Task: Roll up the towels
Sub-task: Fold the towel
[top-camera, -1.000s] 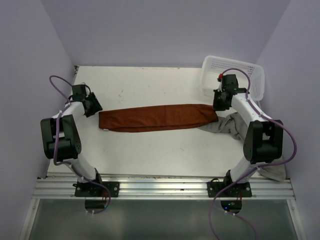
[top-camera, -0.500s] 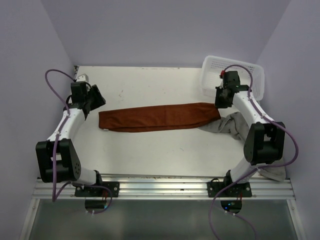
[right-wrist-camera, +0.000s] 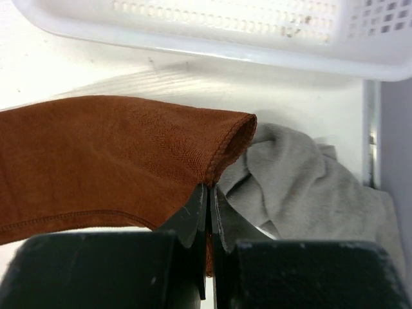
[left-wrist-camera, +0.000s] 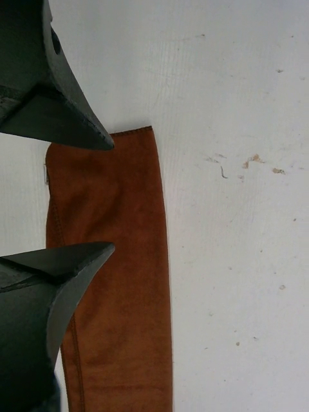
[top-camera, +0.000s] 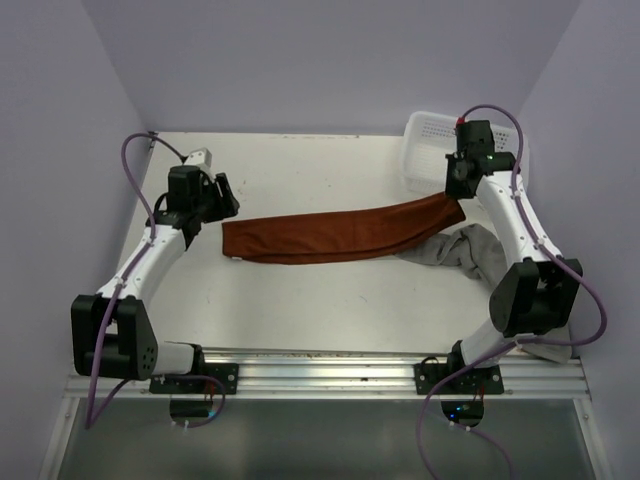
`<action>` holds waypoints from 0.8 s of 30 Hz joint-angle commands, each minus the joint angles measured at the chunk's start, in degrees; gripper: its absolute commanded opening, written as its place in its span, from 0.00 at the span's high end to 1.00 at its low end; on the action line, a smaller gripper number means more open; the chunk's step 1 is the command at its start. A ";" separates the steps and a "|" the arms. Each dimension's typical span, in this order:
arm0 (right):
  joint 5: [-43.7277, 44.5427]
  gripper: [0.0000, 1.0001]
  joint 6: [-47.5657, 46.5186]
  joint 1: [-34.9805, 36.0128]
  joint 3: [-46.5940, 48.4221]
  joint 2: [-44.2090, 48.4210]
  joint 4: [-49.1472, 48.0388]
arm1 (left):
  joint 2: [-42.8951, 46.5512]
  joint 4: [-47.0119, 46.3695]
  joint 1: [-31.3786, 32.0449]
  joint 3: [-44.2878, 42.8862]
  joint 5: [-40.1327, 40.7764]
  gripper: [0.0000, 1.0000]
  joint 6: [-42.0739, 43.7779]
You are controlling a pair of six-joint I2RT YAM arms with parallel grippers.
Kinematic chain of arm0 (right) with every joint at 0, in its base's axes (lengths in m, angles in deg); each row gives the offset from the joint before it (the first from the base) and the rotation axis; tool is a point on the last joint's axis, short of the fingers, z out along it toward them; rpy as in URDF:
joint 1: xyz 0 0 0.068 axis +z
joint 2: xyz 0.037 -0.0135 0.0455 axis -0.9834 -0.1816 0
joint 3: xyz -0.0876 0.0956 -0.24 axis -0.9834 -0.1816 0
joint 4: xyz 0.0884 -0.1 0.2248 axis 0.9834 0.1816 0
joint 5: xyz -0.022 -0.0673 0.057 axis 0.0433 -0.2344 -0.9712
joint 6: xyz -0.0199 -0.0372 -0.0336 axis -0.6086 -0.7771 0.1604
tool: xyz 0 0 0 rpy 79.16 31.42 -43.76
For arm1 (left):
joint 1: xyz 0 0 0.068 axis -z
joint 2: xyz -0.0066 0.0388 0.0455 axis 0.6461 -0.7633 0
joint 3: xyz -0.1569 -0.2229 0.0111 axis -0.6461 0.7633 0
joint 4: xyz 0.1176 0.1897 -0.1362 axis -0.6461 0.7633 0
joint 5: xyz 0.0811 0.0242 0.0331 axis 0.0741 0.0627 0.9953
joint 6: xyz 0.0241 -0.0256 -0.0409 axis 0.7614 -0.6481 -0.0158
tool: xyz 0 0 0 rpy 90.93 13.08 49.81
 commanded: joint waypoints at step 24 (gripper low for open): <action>-0.93 1.00 4.59 20.85 29.47 -10.61 12.87 | 7.57 -0.56 4.76 -0.90 7.96 0.36 3.33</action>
